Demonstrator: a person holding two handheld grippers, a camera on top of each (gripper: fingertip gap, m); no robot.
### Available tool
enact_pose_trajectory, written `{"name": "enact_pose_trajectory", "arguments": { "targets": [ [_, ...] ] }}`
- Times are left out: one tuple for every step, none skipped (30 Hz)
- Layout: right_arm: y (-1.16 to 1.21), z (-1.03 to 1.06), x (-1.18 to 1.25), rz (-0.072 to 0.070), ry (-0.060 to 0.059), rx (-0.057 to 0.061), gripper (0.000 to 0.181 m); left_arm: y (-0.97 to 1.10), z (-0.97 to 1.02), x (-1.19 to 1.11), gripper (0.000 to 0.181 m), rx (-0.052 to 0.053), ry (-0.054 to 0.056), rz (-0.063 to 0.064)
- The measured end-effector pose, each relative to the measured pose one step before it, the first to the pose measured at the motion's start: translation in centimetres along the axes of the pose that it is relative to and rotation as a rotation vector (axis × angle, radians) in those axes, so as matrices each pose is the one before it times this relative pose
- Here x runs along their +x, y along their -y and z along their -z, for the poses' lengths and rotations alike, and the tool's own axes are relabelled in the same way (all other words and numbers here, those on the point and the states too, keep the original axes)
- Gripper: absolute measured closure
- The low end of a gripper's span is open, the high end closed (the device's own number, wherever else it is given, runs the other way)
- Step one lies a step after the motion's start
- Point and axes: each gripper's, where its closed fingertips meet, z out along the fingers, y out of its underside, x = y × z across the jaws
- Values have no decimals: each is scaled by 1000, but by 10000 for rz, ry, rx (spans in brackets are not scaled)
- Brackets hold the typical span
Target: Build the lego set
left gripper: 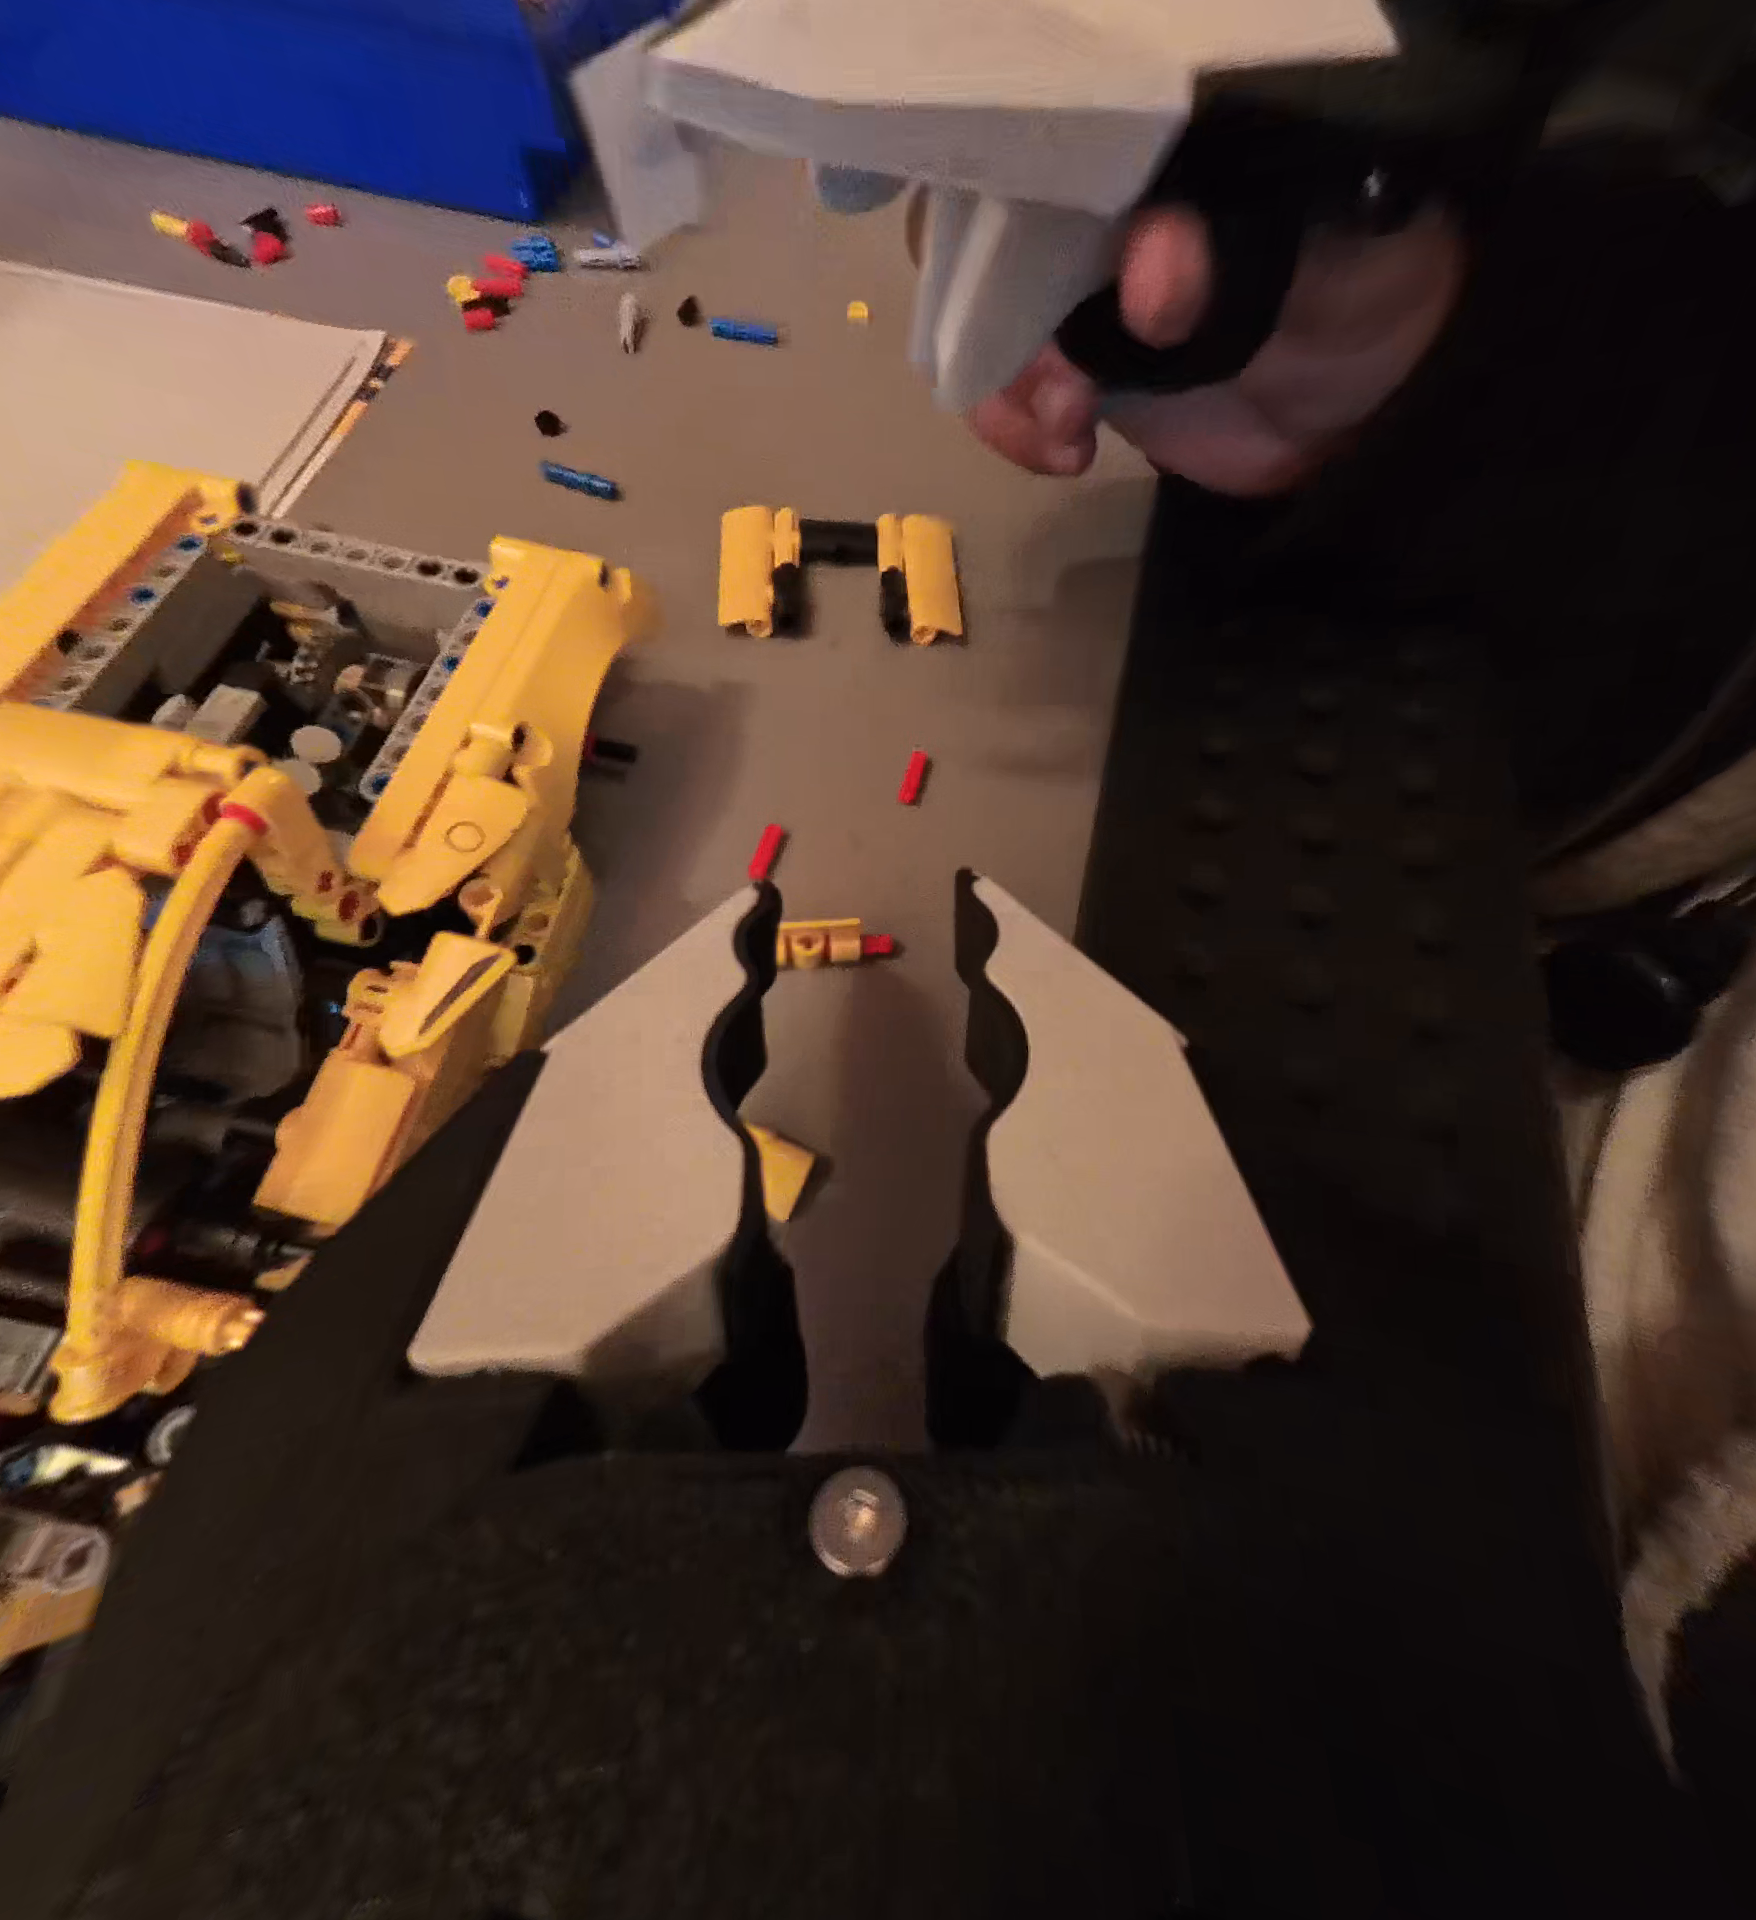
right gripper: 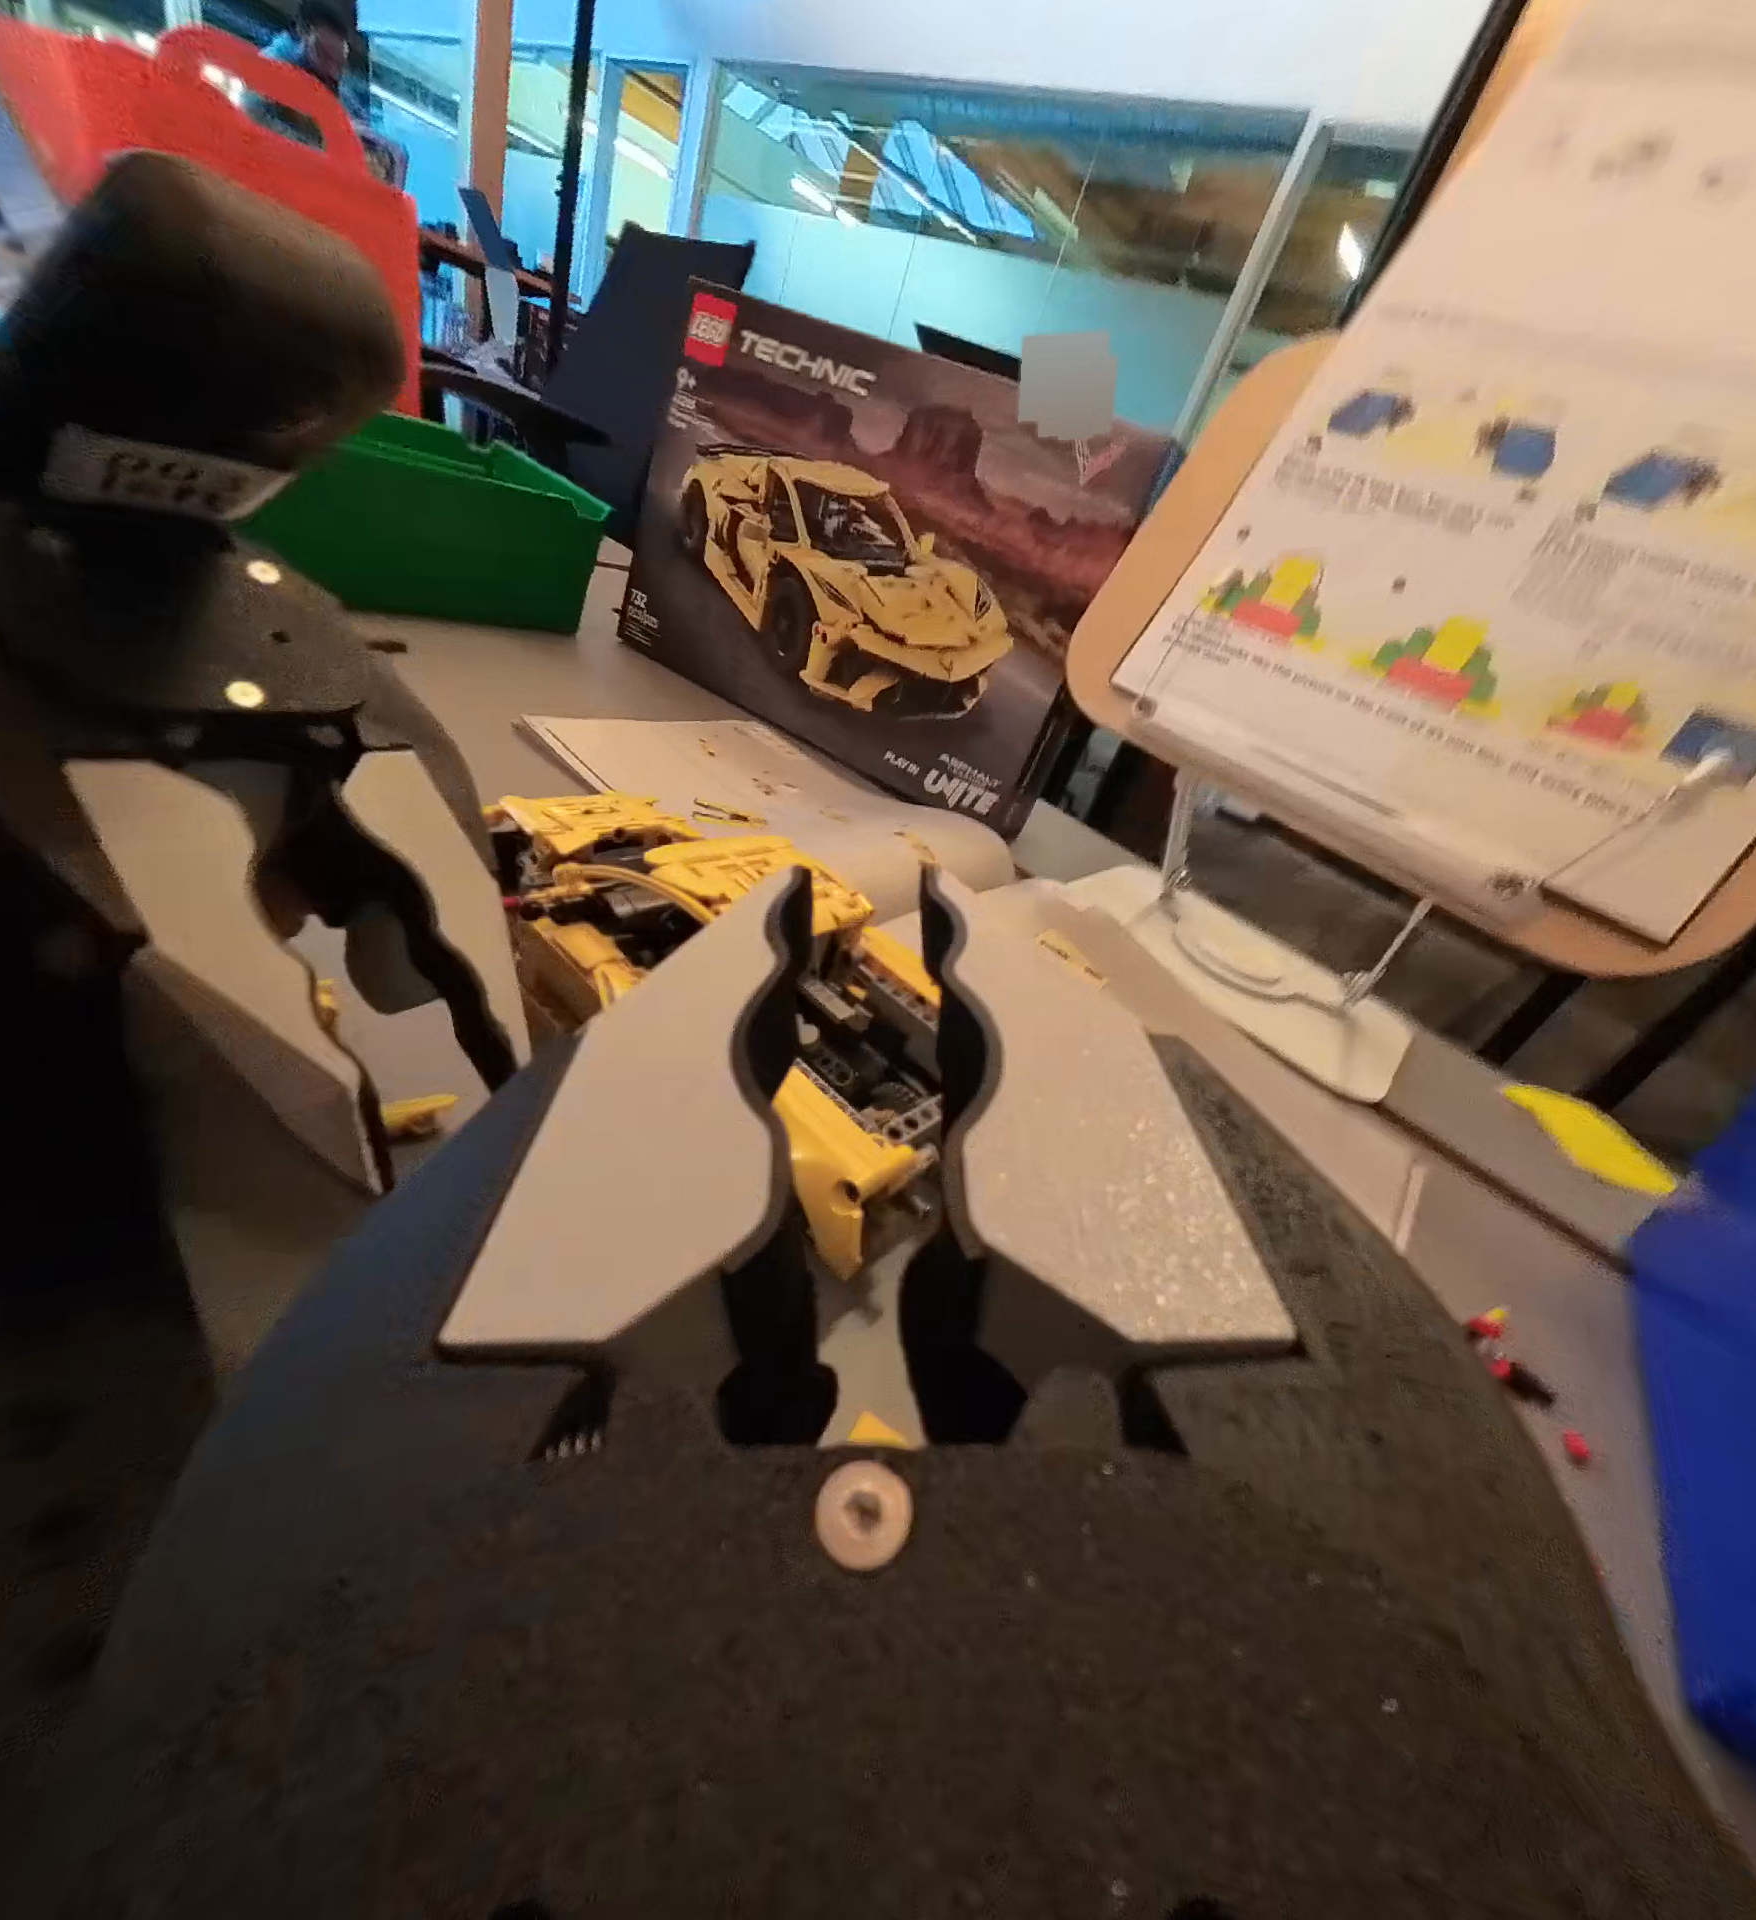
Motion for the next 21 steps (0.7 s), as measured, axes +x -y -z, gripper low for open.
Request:
{"name": "enact_pose_trajectory", "arguments": {
  "targets": [
    [78,-58,-328,322,59,70,161,10,84,-124,147,149,-213,256],
    [-57,-69,-146,58,64,-27,161,75,74,-122,146,129,-158,232],
    [-107,-40,27,-74,14,-48,160,80,51,-266,145,115,-24,223],
    [29,24,139,-103,-26,35,159,11,6,-190,143,70,-25,155],
    [128,67,178,-101,-53,80,159,-112,-38,-25,142,-23,-58,34],
    [56,45,229,-124,-73,53,160,-194,-104,-91,142,-124,70,-46],
    [-71,18,218,-155,-48,-12,160,-250,-161,9,141,-192,69,-133],
    [-146,-21,183,-186,-28,-56,160,-290,-215,-17,141,-263,125,-160],
    [-161,-33,148,-170,-19,-70,160,-368,-232,-163,142,-335,230,-131],
    [-110,-22,87,-126,-4,-51,160,-458,-271,-161,141,-393,217,-83],
    [-68,-7,72,-74,-13,-28,160,-436,-306,-41,141,-364,113,-56],
    [-59,-14,27,-36,6,-23,160,-310,-266,-11,141,-277,90,-69],
    [-46,-9,-31,-24,19,-23,160,-174,-200,8,141,-165,97,-105],
    [-11,-12,-40,-6,22,-2,160,7,-127,24,142,-34,84,-131],
    [32,7,-11,4,4,14,160,166,-66,15,142,87,66,-123],
    [2,8,-10,-3,2,0,160,260,-13,30,142,170,28,-120],
    [-20,4,9,-22,8,-8,160,246,0,9,142,174,10,-111],
    [-20,4,6,-34,4,-8,160,146,-4,-6,142,109,-8,-80],
    [6,9,7,-34,7,4,161,8,-54,4,142,20,-44,-39],
    [27,13,-2,-21,7,16,161,-123,-111,-6,142,-69,-58,5],
    [16,10,14,-16,2,8,162,-212,-148,-12,142,-136,-53,38]
  ]
}}
